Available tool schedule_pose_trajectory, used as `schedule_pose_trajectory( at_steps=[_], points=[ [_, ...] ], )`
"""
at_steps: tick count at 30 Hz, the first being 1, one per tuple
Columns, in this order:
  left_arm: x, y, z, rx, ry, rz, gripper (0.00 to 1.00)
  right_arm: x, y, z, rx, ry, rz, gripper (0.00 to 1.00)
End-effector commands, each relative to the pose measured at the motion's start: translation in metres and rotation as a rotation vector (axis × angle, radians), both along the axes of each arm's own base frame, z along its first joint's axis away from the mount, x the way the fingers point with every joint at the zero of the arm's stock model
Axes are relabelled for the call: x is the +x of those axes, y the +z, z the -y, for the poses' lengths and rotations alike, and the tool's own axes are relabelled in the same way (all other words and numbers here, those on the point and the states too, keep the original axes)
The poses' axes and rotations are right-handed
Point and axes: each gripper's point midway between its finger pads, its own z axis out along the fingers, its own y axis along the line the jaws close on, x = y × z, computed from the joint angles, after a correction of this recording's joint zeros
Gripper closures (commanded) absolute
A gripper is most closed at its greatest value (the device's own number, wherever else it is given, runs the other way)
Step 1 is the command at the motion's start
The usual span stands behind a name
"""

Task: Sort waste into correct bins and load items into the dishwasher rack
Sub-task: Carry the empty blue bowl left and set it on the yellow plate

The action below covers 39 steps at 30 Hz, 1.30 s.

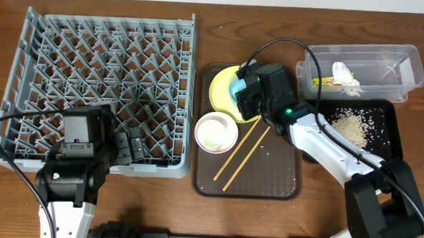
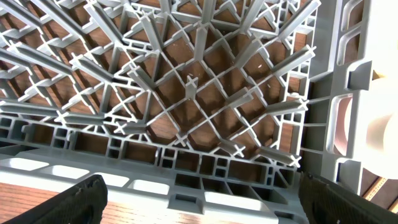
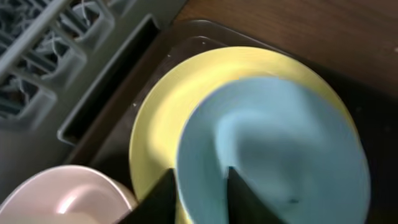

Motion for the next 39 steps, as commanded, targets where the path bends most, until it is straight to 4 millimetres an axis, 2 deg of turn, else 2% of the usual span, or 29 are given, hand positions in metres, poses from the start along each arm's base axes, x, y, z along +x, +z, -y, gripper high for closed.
schedule_pose_trajectory(
  at_steps=[1, 2, 5, 9, 12, 15, 20, 24, 27, 31, 33, 36, 39],
  points=[
    [0.002, 0.006, 0.001, -0.002, 0.005, 0.015, 0.00, 0.000, -0.002, -0.001, -0.016, 0.003, 0.004, 0.67],
    [0.002, 0.006, 0.001, -0.002, 0.005, 0.015, 0.00, -0.003, 0.002, -0.004, 0.003, 0.020, 0.003, 0.62],
    [0.002, 0.006, 0.001, -0.002, 0.005, 0.015, 0.00, -0.011, 0.021, -0.013, 0.064, 0.071, 0.007, 0.57],
    [0.002, 0.006, 0.001, -0.002, 0.005, 0.015, 0.00, -0.029, 0.058, -0.021, 0.167, 0.111, 0.001, 0.56],
    [0.002, 0.006, 0.001, -0.002, 0.005, 0.015, 0.00, -0.048, 0.068, -0.027, 0.219, 0.151, -0.053, 0.56],
    [0.002, 0.006, 0.001, -0.002, 0.005, 0.015, 0.00, -0.067, 0.056, -0.029, 0.209, 0.158, -0.150, 0.55],
    [0.002, 0.006, 0.001, -0.003, 0.005, 0.015, 0.00, -0.096, 0.025, -0.031, 0.139, 0.175, -0.295, 0.56],
    [0.002, 0.006, 0.001, -0.003, 0.005, 0.015, 0.00, -0.109, 0.007, -0.042, 0.105, 0.205, -0.346, 0.56],
    [0.002, 0.006, 0.001, -0.003, 0.005, 0.015, 0.00, -0.111, -0.009, -0.043, 0.066, 0.174, -0.373, 0.57],
    [0.002, 0.006, 0.001, -0.003, 0.005, 0.015, 0.00, -0.105, -0.029, -0.035, 0.015, 0.092, -0.397, 0.69],
    [0.002, 0.006, 0.001, -0.003, 0.005, 0.015, 0.00, -0.103, -0.032, -0.036, 0.014, 0.080, -0.398, 0.82],
    [0.002, 0.006, 0.001, -0.003, 0.005, 0.015, 0.00, -0.098, -0.029, -0.039, 0.029, 0.084, -0.376, 0.97],
    [0.002, 0.006, 0.001, -0.003, 0.005, 0.015, 0.00, -0.088, -0.018, -0.039, 0.052, 0.075, -0.344, 0.99]
  ],
)
